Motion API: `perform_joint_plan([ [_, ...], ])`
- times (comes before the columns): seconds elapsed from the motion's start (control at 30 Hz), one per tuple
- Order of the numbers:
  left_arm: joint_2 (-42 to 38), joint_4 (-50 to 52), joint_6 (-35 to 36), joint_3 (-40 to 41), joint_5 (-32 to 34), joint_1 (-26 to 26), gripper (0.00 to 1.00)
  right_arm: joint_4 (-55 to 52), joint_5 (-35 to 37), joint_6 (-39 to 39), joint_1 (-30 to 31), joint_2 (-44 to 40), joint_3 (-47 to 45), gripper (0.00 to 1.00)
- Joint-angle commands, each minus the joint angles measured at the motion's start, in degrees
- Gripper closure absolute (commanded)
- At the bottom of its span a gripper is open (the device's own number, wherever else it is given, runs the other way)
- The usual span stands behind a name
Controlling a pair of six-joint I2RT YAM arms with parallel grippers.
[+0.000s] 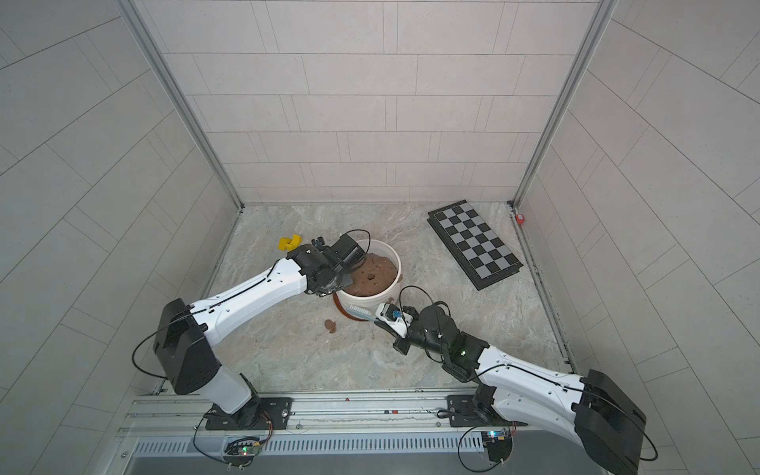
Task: Scrub the dried mud off the ceramic pot
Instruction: Rotate the pot at the center of the board.
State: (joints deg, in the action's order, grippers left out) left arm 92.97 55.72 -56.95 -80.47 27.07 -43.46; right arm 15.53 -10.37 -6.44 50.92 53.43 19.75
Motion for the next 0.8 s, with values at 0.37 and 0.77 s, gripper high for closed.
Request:
perform_joint_plan([
  [0.37, 3.87, -1.72, 17.05, -0.22, -5.10, 0.84, 0.94, 5.13, 7.76, 2.93, -2.27, 6.22, 0.35, 1.00],
  [0.77, 4.32, -2.96, 19.46, 0.40, -6.64, 1.93, 0.94, 5.00, 15.15, 7.61, 0.12, 12.18, -0.50, 1.00],
])
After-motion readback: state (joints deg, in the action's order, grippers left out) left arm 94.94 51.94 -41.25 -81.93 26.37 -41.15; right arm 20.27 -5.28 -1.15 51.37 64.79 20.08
